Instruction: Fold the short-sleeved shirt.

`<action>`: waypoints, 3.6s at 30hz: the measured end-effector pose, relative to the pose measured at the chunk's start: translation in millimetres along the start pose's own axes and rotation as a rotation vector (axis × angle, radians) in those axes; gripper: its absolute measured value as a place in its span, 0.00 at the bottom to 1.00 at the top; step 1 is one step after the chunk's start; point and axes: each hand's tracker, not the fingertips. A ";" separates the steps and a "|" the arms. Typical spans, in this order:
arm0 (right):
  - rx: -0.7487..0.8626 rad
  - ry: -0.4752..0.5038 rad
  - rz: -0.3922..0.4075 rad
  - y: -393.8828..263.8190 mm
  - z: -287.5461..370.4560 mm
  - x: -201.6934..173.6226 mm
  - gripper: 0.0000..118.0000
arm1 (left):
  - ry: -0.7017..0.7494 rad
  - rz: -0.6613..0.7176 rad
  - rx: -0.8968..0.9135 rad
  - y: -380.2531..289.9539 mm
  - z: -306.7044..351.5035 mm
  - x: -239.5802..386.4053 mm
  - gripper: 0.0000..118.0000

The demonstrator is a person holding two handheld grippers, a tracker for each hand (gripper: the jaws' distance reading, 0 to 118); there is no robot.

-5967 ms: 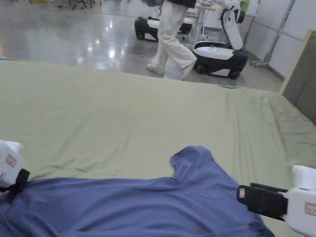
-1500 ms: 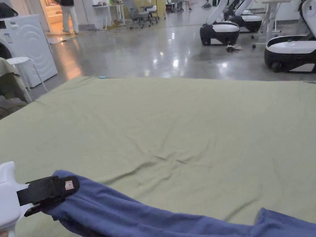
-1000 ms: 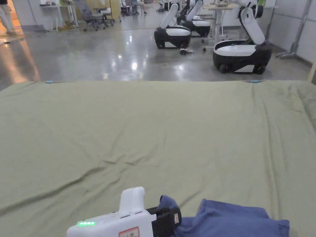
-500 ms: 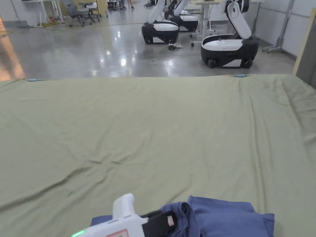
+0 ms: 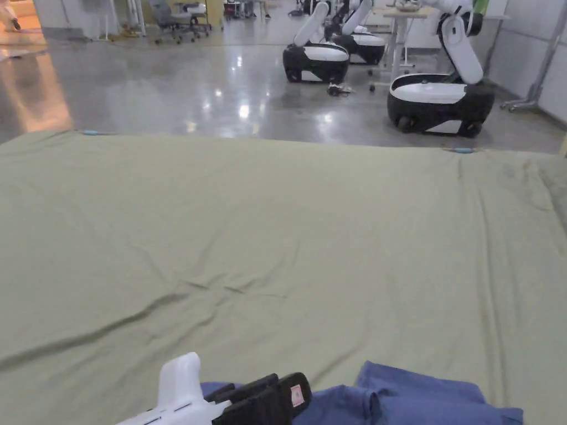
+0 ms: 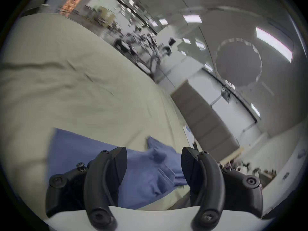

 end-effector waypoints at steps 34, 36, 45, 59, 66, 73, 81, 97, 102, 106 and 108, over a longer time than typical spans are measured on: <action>-0.056 0.062 0.059 3.8 -18.8 -43.9 0.00 | 0.070 0.015 0.114 65.3 74.6 16.1 0.11; -0.051 0.073 0.054 3.0 -14.3 -44.5 0.00 | 0.029 0.016 0.047 49.0 32.3 28.0 0.11; -0.034 0.016 0.029 -6.0 3.4 -15.4 0.00 | 0.042 -0.032 -0.233 -27.9 -97.2 48.8 0.18; -0.058 0.018 -0.044 -17.3 -7.3 4.4 0.00 | -0.028 0.146 -0.286 -60.3 -118.8 27.0 0.07; -0.054 0.027 -0.020 -5.8 -9.8 -4.3 0.00 | 0.052 -0.013 -0.326 -61.7 -126.9 44.9 0.04; -0.086 0.247 -0.013 40.2 -67.5 -27.0 0.00 | -0.143 0.061 -0.048 -14.4 -57.2 49.4 0.51; -0.371 0.097 0.030 25.9 -161.5 -32.2 0.00 | -0.022 0.246 0.076 -17.5 8.1 -12.7 0.52; -0.327 0.116 -0.057 15.9 -153.0 -20.5 0.00 | -0.027 0.381 -0.088 -47.8 -42.8 -39.4 0.53; -0.304 0.107 -0.047 14.1 -149.6 -24.9 0.00 | 0.047 0.317 -0.071 -55.8 -40.6 -35.4 0.32; -0.271 0.115 -0.044 20.6 -137.6 -29.7 0.00 | 0.105 0.265 -0.053 -47.2 -34.7 -26.3 0.26; -0.182 0.176 -0.130 21.3 -121.7 -26.4 0.00 | 0.021 0.294 -0.019 -35.8 -27.2 -24.9 0.26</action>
